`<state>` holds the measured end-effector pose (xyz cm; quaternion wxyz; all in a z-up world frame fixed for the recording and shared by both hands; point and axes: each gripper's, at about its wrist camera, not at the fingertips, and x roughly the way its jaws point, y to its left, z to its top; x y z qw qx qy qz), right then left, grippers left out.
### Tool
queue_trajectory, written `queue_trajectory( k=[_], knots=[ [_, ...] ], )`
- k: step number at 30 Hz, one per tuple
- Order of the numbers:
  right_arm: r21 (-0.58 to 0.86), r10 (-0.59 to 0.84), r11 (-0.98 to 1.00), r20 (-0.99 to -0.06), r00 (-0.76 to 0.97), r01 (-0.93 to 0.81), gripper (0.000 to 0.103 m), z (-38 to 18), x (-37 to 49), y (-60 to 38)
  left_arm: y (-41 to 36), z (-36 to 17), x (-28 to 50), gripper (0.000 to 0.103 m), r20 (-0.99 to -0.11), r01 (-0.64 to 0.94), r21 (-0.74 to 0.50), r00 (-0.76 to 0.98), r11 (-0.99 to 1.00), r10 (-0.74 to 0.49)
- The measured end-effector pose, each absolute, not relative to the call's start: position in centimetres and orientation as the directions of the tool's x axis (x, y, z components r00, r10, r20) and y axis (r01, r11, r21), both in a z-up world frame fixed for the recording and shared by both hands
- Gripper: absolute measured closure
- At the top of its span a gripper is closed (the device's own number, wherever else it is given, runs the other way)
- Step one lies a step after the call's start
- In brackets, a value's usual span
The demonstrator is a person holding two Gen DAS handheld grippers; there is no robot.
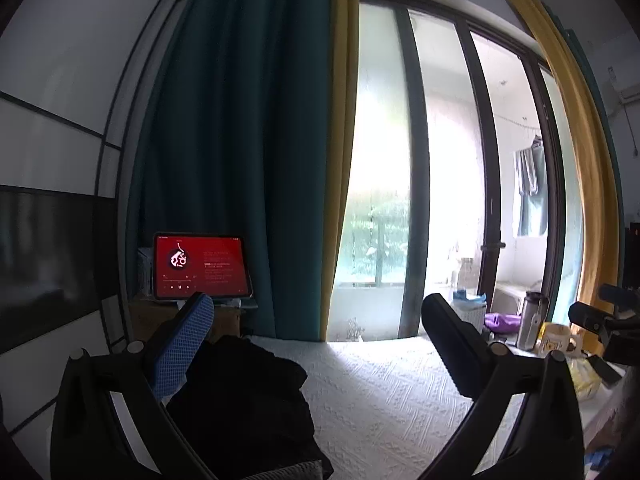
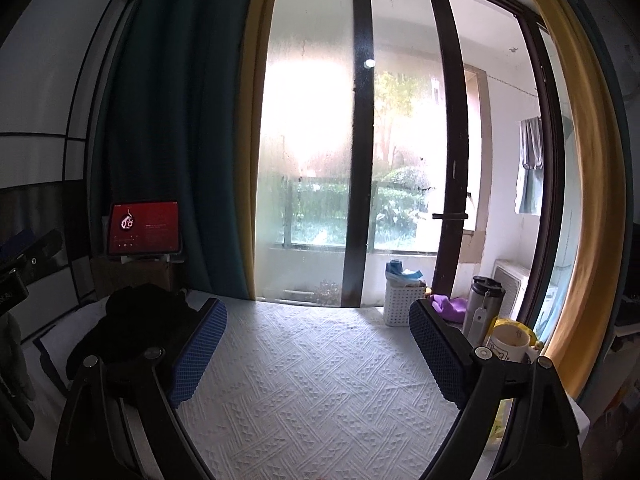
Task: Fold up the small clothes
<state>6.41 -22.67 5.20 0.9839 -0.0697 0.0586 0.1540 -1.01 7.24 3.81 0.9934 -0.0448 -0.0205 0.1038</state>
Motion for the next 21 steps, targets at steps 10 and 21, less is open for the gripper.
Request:
queue_trajectory(
  k=[10,21],
  knots=[
    [-0.124,0.291,0.942,-0.163,0.943,-0.312,0.01,4.49,6.96,-22.19,7.38,3.25,-1.04,0.001,-0.002,-0.198,-0.101,0.98,0.975,0.199],
    [-0.127,0.29,0.941,-0.174,0.941,-0.314,0.01,4.33,7.03,-21.87,7.35,3.03,-0.81,0.0,-0.022,-0.194,-0.097,0.981,0.976,0.193]
  ],
)
